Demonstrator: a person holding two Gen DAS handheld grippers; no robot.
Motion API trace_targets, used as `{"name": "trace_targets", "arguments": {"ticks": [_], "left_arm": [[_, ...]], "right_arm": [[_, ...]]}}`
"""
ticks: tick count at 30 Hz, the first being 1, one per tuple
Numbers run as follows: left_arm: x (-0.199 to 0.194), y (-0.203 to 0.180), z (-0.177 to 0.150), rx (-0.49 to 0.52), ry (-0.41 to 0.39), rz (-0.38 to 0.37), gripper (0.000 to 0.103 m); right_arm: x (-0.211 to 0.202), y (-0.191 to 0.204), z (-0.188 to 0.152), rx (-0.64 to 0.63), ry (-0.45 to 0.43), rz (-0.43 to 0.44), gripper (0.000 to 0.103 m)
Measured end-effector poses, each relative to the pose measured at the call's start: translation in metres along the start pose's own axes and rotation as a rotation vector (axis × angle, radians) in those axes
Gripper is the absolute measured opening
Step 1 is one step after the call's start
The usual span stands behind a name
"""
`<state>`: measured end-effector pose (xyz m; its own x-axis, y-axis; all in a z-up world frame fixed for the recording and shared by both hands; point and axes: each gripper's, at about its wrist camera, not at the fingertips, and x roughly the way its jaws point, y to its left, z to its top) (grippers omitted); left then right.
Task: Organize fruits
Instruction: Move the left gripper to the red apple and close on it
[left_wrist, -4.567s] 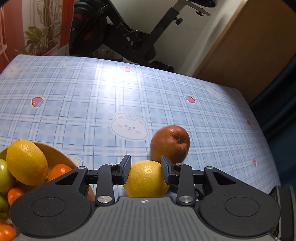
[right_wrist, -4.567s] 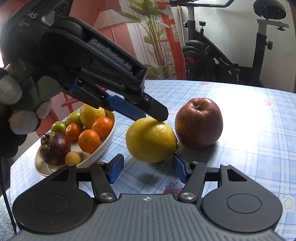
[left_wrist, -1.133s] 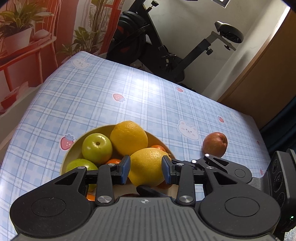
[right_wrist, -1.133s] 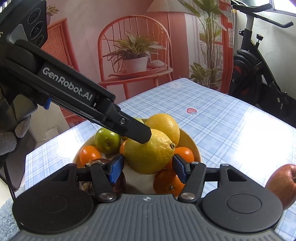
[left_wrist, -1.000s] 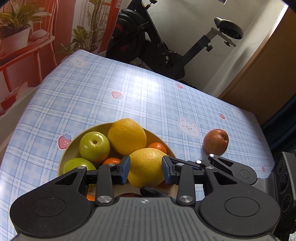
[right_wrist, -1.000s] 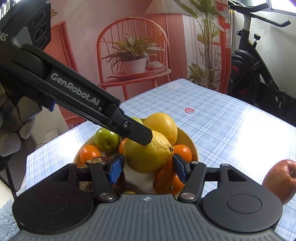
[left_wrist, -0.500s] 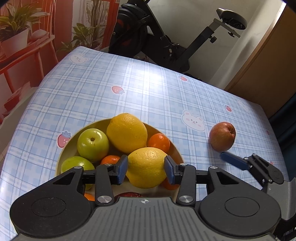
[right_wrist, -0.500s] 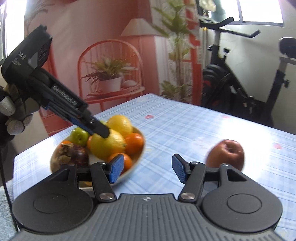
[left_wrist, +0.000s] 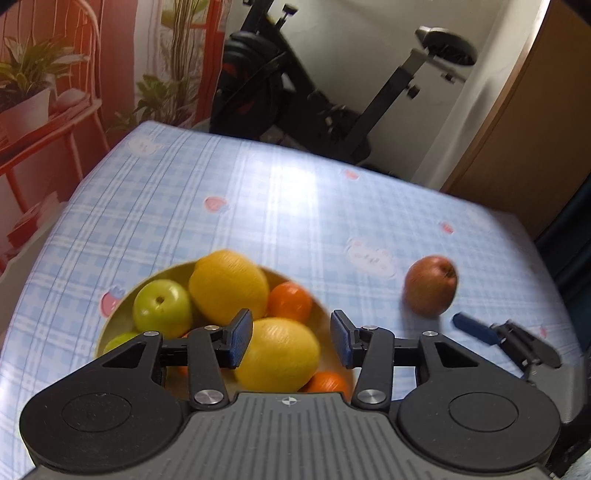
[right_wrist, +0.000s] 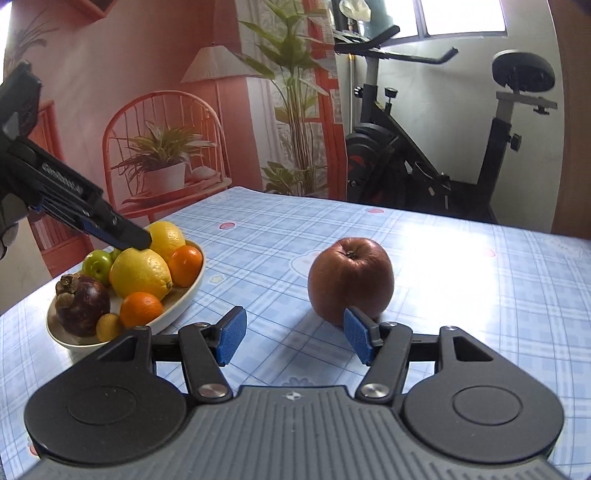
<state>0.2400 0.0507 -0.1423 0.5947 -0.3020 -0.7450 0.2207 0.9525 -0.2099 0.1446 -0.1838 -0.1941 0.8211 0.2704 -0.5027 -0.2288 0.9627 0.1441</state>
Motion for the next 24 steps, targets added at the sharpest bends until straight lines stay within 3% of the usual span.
{"name": "trace_targets", "arguments": {"ticks": [4, 13, 18, 24], "left_arm": [[-0.004, -0.015, 0.007, 0.024, -0.048, -0.031, 0.049], [0.015, -0.059, 0.015, 0.034, -0.053, -0.114, 0.049], [0.032, -0.083, 0.024, 0.003, -0.023, -0.180, 0.049], [0.056, -0.105, 0.025, 0.037, 0.000, -0.190, 0.048]], "right_arm": [[0.003, -0.003, 0.000, 0.018, 0.022, -0.020, 0.065], [0.008, -0.031, 0.007, 0.149, -0.003, -0.092, 0.065], [0.013, -0.044, 0.014, 0.173, -0.009, -0.050, 0.066], [0.019, -0.042, 0.016, 0.158, 0.015, -0.018, 0.066]]}}
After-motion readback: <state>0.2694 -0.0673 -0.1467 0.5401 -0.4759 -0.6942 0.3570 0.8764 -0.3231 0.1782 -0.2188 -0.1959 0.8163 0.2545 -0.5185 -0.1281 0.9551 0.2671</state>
